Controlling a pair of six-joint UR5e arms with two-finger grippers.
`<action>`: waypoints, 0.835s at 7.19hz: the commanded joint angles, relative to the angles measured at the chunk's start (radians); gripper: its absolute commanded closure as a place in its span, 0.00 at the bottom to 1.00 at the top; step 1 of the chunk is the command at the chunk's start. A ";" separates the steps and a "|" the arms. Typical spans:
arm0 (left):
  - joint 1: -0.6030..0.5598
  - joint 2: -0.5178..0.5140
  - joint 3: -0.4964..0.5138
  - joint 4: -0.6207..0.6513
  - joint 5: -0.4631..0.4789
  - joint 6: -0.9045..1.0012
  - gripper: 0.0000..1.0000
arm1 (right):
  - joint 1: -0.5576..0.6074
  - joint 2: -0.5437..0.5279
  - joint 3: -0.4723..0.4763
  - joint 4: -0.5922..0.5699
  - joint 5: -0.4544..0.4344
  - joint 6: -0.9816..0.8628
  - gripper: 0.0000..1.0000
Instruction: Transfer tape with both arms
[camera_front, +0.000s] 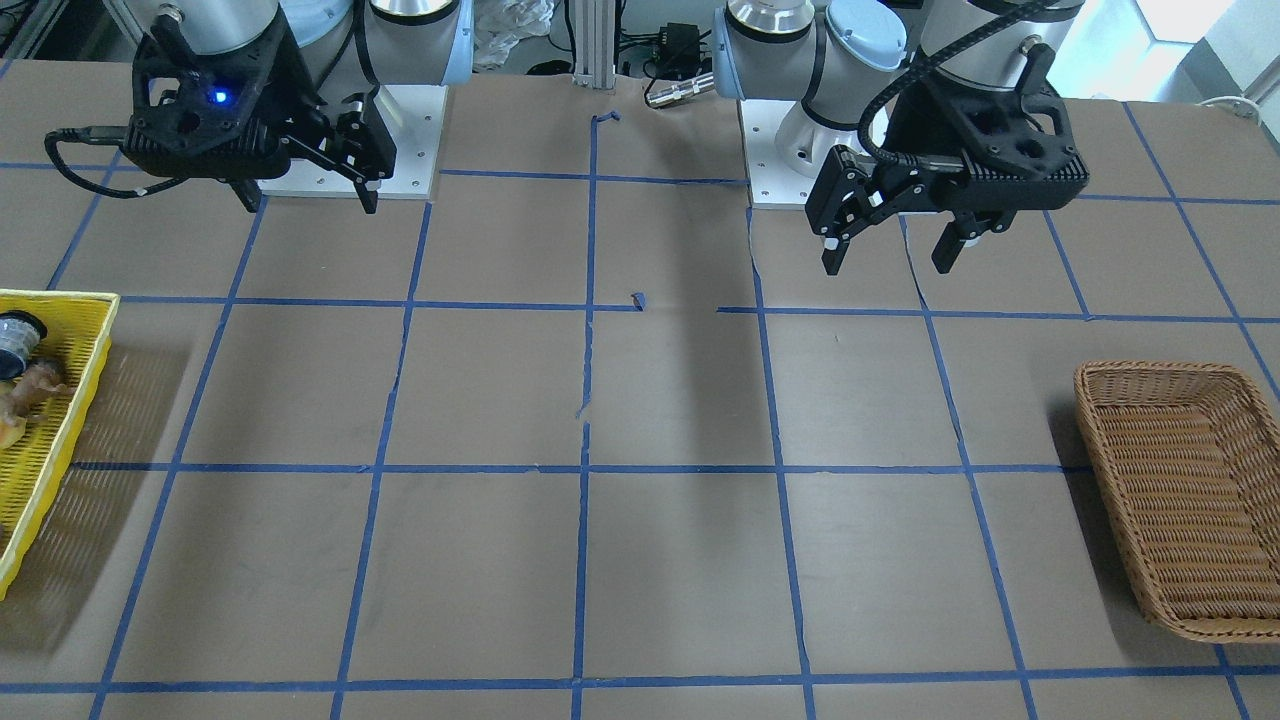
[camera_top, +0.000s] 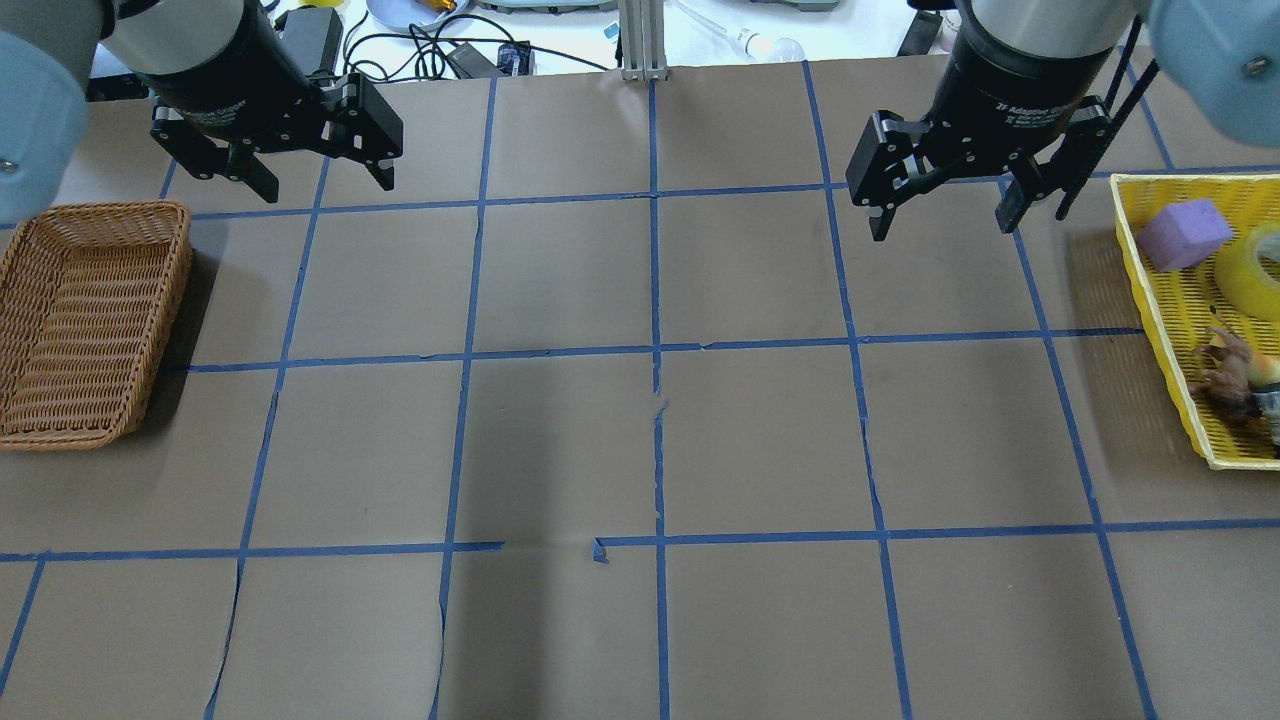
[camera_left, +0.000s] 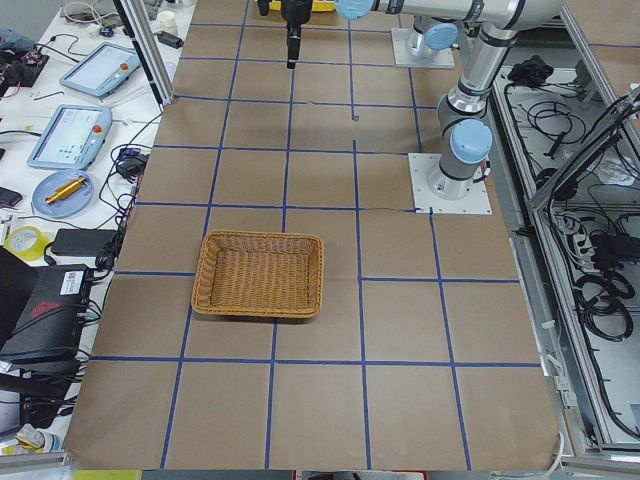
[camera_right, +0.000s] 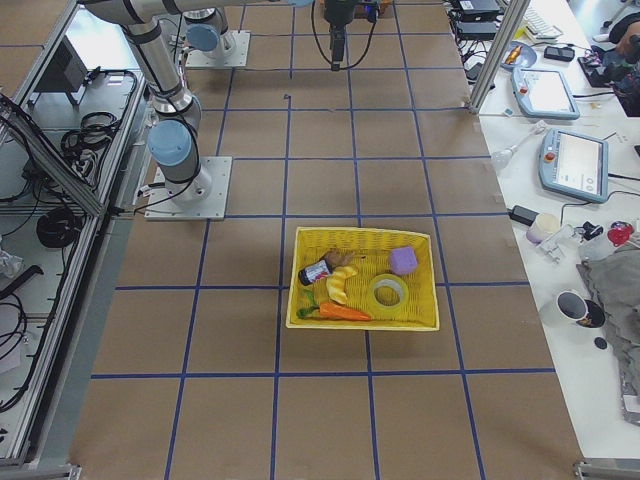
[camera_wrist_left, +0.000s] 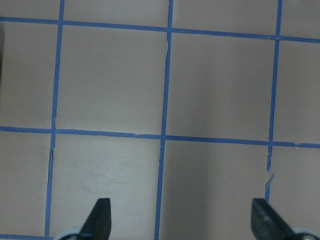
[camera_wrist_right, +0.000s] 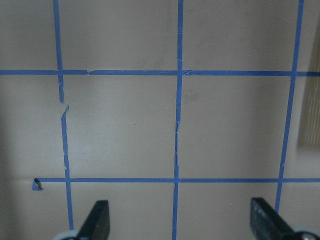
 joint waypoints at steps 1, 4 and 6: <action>0.000 0.002 0.002 -0.008 0.007 0.003 0.00 | 0.003 0.000 0.000 -0.002 0.000 0.001 0.00; 0.000 0.007 0.002 -0.026 0.007 0.003 0.00 | 0.003 0.001 0.000 -0.004 -0.002 0.000 0.00; 0.000 0.005 0.002 -0.025 0.004 0.003 0.00 | 0.000 0.001 0.002 -0.002 -0.018 -0.002 0.00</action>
